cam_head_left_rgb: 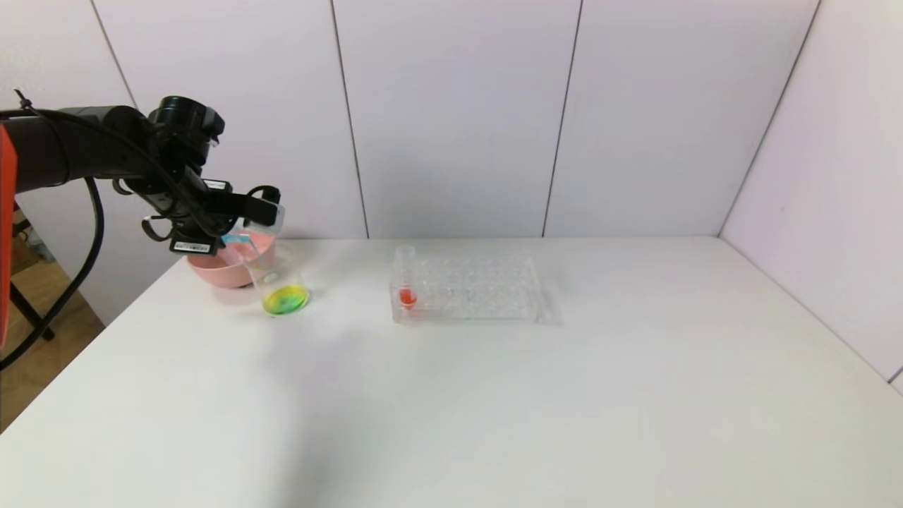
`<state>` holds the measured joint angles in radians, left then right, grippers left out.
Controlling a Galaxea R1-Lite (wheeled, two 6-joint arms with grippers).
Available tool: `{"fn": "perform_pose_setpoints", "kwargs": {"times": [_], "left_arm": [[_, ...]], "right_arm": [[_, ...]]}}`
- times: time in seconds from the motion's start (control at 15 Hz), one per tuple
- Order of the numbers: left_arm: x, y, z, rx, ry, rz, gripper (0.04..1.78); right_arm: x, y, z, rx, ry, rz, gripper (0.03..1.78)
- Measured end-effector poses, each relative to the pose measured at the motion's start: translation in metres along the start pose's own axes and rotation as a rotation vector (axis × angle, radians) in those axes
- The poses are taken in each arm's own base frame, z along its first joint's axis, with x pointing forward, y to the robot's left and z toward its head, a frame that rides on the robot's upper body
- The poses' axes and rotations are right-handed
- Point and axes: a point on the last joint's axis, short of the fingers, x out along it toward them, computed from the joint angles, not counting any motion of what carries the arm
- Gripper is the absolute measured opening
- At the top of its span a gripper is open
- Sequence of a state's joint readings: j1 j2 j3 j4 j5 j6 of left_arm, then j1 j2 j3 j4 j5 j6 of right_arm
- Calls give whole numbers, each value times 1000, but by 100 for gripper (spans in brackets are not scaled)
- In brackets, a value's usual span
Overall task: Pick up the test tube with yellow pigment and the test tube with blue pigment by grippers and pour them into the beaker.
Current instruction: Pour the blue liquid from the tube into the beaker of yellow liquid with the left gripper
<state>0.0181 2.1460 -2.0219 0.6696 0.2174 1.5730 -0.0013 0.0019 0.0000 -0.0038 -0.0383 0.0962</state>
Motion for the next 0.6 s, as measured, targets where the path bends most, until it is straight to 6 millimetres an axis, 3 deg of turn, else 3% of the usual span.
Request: {"fn": "perform_pose_setpoints", "kwargs": {"times": [0.6], "left_arm": [[-1, 0, 3, 9, 27, 2, 44]], "right_arm": [[0, 0, 0, 0, 0, 0, 171]]}}
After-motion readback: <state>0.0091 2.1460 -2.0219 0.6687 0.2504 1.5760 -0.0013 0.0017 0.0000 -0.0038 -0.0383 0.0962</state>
